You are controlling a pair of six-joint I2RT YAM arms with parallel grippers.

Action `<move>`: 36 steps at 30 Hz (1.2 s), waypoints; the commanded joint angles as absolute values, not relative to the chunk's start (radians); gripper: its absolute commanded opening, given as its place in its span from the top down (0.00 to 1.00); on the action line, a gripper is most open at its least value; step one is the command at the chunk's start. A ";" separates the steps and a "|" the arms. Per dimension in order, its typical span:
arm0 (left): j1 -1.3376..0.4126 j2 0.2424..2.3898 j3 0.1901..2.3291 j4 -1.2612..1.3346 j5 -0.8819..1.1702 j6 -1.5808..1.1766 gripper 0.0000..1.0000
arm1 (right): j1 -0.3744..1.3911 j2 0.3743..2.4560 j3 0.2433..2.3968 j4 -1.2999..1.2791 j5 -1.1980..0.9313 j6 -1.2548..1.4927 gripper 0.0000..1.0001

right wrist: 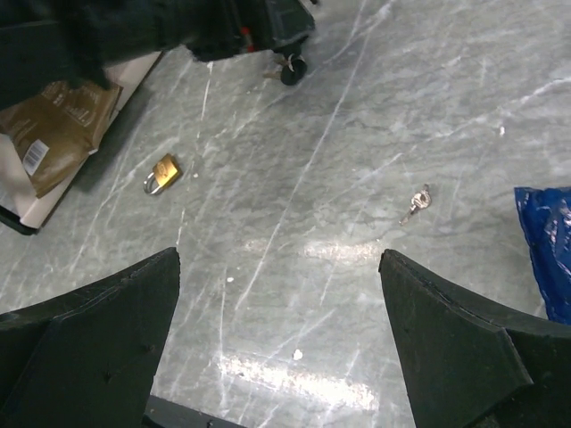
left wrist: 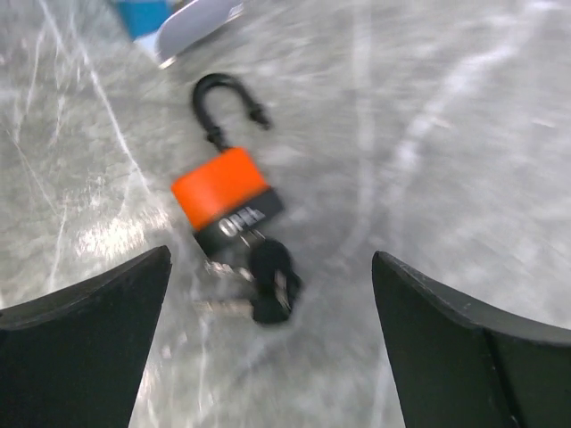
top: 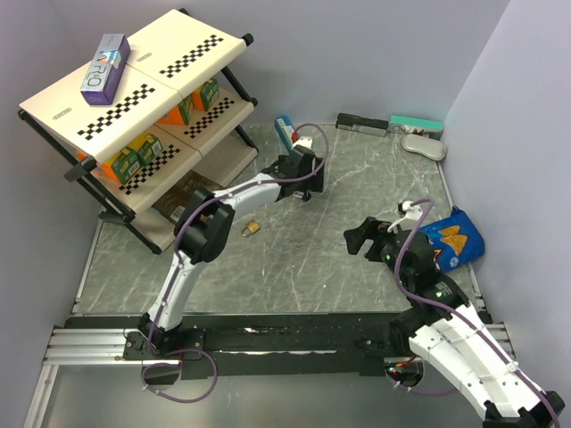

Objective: Unlock with the key

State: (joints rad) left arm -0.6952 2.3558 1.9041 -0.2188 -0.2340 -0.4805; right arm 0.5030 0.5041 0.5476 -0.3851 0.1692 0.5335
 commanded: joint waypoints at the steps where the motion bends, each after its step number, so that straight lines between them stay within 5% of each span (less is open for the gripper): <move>1: -0.712 2.119 1.818 -0.008 -0.198 -0.376 0.01 | 0.499 0.459 0.592 -0.440 0.199 0.520 0.02; 11: -0.652 1.616 1.374 -0.133 0.129 -0.293 0.01 | 0.500 0.531 0.641 -0.531 0.204 0.453 0.04; 17: -0.412 1.304 1.146 -0.232 0.538 -0.445 0.01 | 0.495 0.698 0.693 -0.525 0.140 0.408 0.12; 22: -0.305 1.183 1.091 -0.324 0.324 -0.359 0.01 | 0.473 0.873 0.729 -0.503 0.129 0.420 0.20; 27: -0.270 1.143 0.954 -0.214 0.366 -0.371 0.01 | 0.399 1.037 0.759 -0.450 0.098 0.417 0.27; 36: -0.344 1.106 0.959 -0.314 0.146 -0.298 0.01 | 0.333 1.273 0.811 -0.430 0.081 0.397 0.34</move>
State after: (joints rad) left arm -0.2970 1.1378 0.9527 -0.3016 0.2474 -0.3408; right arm 0.3477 1.2144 0.7555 -0.4561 0.0971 0.4198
